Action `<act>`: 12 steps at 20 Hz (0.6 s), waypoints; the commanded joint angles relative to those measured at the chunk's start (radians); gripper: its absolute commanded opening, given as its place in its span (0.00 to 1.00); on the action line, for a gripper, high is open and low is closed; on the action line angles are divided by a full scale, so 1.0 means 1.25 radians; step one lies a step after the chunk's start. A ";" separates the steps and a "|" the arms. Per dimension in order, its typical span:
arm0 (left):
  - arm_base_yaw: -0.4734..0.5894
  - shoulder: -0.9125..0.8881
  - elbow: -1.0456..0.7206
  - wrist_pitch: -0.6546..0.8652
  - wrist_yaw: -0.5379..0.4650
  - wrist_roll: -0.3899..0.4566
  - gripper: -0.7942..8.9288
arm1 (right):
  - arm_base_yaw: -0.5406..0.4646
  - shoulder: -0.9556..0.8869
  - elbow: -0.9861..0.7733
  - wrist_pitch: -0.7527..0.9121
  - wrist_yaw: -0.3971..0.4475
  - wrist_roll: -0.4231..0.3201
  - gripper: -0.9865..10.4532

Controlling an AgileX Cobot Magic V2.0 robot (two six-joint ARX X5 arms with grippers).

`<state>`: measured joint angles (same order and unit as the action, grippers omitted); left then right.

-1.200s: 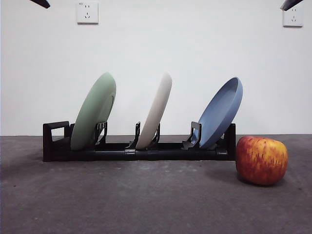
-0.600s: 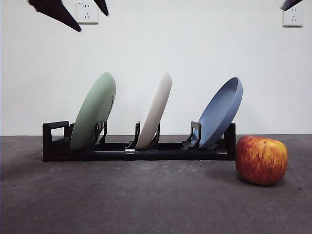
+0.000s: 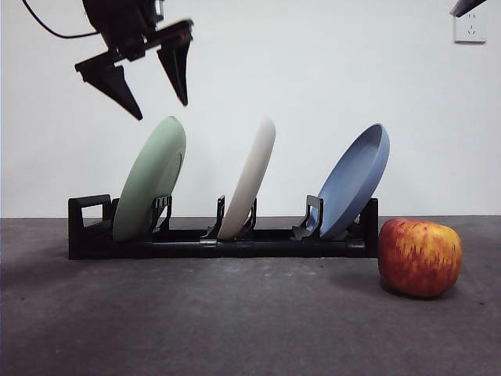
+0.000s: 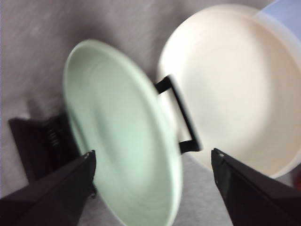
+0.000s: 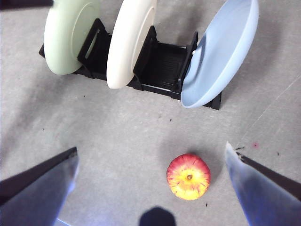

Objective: Take the green plate from the plate rack,put the plate on the table,take the apple from the table,put the apple in the plate

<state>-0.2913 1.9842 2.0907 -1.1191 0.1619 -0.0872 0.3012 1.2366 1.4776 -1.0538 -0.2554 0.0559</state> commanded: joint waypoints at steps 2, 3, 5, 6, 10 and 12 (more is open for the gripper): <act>-0.008 0.017 -0.001 0.006 -0.005 0.005 0.50 | 0.001 0.002 0.005 0.006 0.002 0.003 0.77; -0.012 0.018 -0.001 0.008 -0.005 0.005 0.50 | 0.001 0.002 0.005 0.005 0.002 0.003 0.77; -0.014 0.024 -0.001 0.007 -0.005 0.005 0.50 | 0.001 0.002 0.005 0.005 0.002 0.003 0.77; -0.017 0.030 -0.001 0.008 -0.005 0.004 0.50 | 0.001 0.002 0.005 0.005 0.002 0.003 0.77; -0.020 0.047 -0.001 0.012 -0.005 0.004 0.50 | 0.001 0.002 0.005 0.005 0.002 0.003 0.77; -0.020 0.050 -0.001 0.011 -0.005 0.004 0.43 | 0.001 0.002 0.005 0.005 0.002 0.003 0.77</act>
<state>-0.3134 2.0338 2.0907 -1.1126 0.1589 -0.0872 0.3012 1.2366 1.4776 -1.0538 -0.2539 0.0559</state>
